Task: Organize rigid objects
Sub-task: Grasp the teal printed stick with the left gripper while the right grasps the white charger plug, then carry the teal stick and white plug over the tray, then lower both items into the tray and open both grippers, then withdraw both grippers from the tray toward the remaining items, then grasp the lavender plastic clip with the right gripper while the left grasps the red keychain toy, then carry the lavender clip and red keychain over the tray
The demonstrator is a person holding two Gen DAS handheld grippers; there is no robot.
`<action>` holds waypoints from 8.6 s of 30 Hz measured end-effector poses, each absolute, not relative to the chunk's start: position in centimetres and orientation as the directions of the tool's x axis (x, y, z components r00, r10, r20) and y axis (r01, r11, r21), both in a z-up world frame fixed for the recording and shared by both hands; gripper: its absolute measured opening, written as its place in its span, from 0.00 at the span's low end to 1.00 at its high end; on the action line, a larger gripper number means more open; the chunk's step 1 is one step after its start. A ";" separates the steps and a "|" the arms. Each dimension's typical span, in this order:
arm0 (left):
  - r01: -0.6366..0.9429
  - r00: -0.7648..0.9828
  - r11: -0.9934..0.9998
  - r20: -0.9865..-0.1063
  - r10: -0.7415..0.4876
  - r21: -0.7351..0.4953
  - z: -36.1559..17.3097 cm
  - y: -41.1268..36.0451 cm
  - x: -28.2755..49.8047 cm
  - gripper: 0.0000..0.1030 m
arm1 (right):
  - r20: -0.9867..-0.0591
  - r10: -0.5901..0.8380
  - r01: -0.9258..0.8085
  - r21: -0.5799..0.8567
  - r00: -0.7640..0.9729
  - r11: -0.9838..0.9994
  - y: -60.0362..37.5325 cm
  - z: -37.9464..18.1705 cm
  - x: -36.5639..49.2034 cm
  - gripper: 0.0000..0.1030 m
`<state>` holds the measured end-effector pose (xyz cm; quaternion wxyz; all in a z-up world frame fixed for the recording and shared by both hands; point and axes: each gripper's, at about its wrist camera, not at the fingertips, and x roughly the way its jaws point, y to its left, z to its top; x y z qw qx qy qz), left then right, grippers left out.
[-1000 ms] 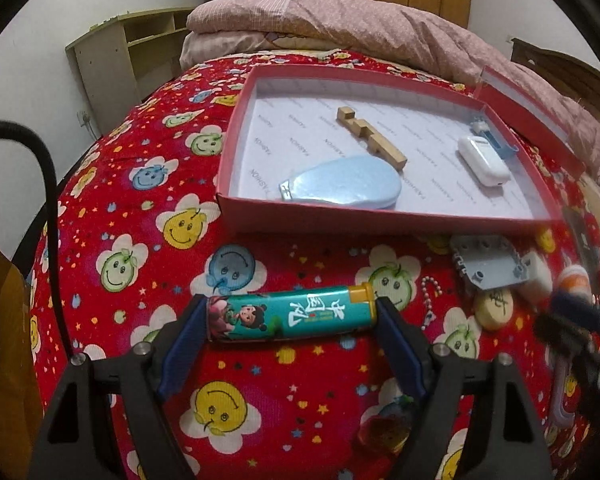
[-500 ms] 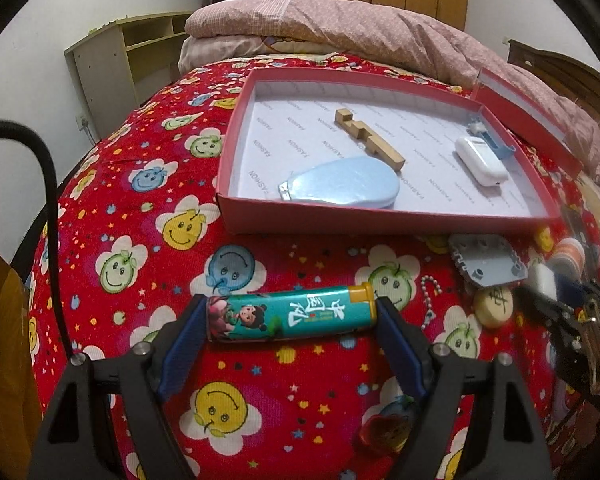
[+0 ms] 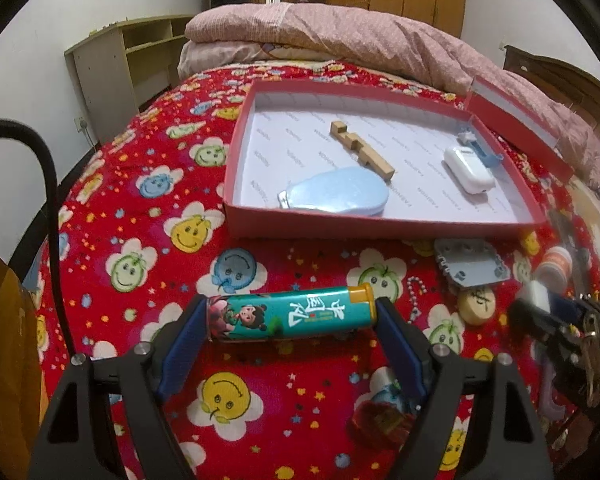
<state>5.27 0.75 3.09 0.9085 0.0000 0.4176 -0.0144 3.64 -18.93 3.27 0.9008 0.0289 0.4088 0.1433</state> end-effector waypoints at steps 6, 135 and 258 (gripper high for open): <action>0.029 0.663 0.999 -0.748 -0.040 -0.027 4.4 0.6 4.8 0.83 | -0.713 0.299 -0.243 0.183 0.634 0.953 -18.9 4.3 2.9 0.37; 0.100 0.635 0.995 -0.769 -0.072 -0.010 6.0 -0.5 6.4 0.83 | -0.734 0.242 -0.178 0.166 0.635 0.970 -19.9 6.6 4.3 0.40; 0.174 0.694 0.983 -0.702 -0.158 -0.050 8.9 -1.1 7.4 0.41 | -0.709 0.315 -0.249 0.200 0.631 0.948 -19.5 8.0 1.9 0.22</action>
